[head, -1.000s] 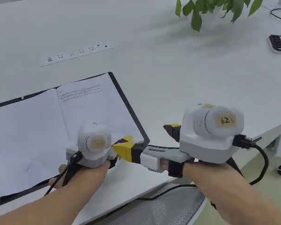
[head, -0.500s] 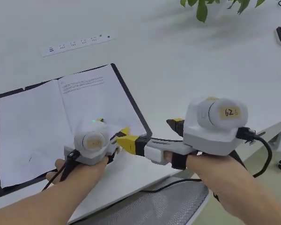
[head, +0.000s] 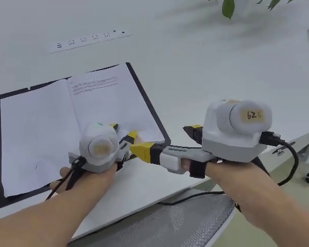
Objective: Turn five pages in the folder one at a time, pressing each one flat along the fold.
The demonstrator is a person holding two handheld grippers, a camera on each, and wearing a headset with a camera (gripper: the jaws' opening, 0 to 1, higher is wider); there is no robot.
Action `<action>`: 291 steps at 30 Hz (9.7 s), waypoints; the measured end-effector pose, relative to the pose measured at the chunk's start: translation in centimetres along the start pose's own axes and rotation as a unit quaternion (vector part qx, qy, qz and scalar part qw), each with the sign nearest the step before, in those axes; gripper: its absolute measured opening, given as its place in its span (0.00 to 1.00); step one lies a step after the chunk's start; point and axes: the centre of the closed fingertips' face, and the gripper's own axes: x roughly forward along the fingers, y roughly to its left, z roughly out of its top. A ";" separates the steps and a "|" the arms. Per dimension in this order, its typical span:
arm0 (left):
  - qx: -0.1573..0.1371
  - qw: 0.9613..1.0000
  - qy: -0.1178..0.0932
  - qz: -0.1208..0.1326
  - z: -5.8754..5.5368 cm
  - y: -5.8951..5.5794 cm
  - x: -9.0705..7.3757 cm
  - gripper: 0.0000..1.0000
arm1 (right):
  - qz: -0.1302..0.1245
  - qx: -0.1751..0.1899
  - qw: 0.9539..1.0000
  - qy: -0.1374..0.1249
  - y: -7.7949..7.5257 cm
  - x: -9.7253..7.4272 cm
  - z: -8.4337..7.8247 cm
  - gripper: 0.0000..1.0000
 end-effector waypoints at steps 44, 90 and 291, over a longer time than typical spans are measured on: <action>-0.033 0.999 -0.001 0.002 -0.1 1.0 -0.3 0.08 | 0.014 0.303 0.953 -0.009 -2.1 8.5 -1.9 0.49; -0.072 0.996 -0.045 -0.013 4.9 2.9 -6.7 0.24 | -0.030 0.317 0.943 -0.096 -1.1 6.4 0.6 0.00; -0.094 0.977 0.052 0.182 -9.2 16.5 -18.4 0.22 | 0.052 -0.078 0.996 -0.008 4.1 29.0 4.4 0.00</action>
